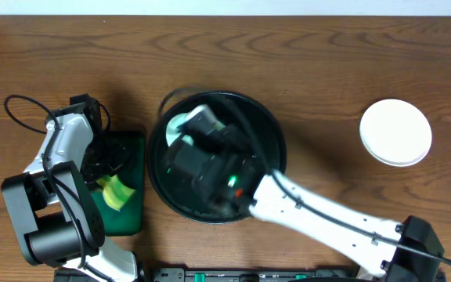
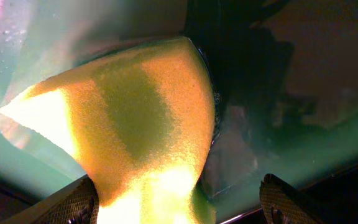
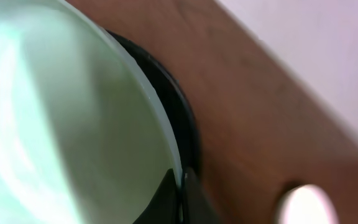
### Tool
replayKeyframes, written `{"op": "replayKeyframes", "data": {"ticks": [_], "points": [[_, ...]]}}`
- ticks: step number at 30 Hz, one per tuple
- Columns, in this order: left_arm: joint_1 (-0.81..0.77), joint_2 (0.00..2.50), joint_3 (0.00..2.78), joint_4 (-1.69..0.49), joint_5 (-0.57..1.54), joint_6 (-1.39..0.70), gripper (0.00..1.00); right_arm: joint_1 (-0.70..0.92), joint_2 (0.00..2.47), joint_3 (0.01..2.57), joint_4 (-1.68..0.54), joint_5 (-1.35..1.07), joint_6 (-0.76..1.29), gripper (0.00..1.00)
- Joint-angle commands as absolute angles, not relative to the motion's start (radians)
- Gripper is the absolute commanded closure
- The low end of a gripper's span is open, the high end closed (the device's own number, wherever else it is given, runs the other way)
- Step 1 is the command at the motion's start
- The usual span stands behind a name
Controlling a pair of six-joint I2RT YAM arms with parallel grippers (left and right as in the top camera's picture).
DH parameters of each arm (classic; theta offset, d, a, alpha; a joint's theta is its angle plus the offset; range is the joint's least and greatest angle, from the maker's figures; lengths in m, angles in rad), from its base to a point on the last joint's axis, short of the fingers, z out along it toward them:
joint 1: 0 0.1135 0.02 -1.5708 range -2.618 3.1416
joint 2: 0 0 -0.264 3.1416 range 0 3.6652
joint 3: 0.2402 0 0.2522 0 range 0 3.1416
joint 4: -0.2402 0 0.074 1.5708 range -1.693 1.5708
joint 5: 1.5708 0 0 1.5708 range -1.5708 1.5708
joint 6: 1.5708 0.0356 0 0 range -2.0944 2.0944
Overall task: Clean dirty plates on tray and stack at the side
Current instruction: 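Lift the pale green plate upright with the right gripper, then carry the pale green plate right and lower it onto the stack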
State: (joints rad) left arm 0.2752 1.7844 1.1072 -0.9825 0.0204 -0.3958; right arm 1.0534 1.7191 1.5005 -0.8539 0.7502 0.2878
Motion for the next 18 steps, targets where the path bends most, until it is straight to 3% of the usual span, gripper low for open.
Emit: {"op": "replayKeyframes", "data": {"ticks": [1,9,18], "points": [[0.281,1.793,1.103,-0.982,0.019,-0.405,0.18,0.934,1.694,1.526,-0.875,0.614,0.485,0.99],[0.281,1.793,1.103,-0.977,0.019,-0.405,0.18,0.554,1.694,1.526,-1.048,0.352,0.700,0.99],[0.281,1.793,1.103,-0.966,0.019,-0.405,0.18,0.114,1.694,1.526,-1.125,0.128,0.699,0.99]]}}
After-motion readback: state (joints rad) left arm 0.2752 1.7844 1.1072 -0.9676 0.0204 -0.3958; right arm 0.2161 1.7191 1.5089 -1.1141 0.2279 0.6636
